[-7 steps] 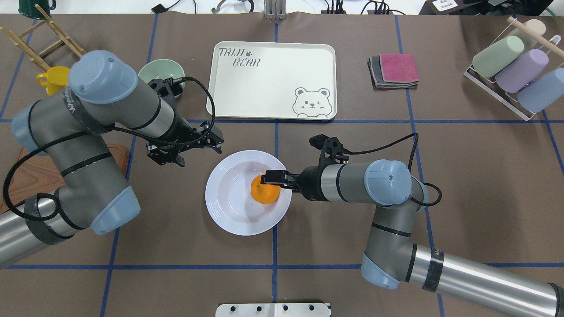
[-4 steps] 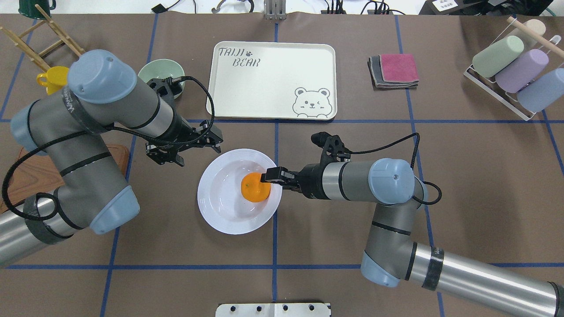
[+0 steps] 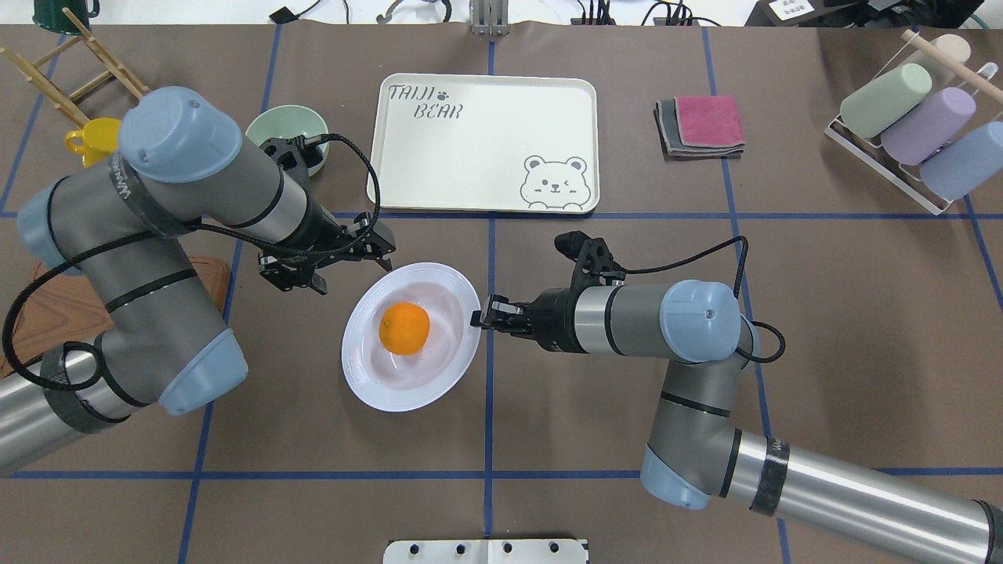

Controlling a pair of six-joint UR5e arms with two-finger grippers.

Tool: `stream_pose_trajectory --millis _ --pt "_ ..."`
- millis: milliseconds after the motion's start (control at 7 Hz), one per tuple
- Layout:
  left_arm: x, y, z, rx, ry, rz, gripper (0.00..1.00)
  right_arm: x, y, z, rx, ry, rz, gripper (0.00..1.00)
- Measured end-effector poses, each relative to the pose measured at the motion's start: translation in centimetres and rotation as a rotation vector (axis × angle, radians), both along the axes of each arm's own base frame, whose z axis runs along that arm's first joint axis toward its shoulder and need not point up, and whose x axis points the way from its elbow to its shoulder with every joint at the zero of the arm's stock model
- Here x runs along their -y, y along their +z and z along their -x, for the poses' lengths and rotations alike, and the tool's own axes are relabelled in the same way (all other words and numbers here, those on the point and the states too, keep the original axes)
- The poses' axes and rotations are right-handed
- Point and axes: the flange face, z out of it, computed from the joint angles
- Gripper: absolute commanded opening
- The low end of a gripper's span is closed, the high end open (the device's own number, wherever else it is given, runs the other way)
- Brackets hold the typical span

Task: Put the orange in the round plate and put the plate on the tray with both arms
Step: 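Set the plate on the bear tray with the right gripper while the left withdraws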

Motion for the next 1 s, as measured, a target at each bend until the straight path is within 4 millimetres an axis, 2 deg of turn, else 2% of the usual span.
stream_pose_trajectory --millis 286,429,714,1000 --pt "0.3 0.2 1.5 -0.004 0.008 -0.036 0.97 0.1 -0.5 -0.4 0.033 0.005 0.018 0.03" --pt "0.4 1.4 3.8 -0.003 0.026 -0.077 0.97 0.5 -1.0 -1.2 0.081 0.014 0.038 0.03" --pt "1.8 3.8 9.2 -0.011 0.06 -0.129 0.97 1.9 -1.9 -3.5 0.208 0.059 0.088 0.03" --pt "3.0 6.7 13.3 0.01 0.077 -0.186 0.97 3.2 -2.4 -5.3 0.328 0.164 0.165 0.03"
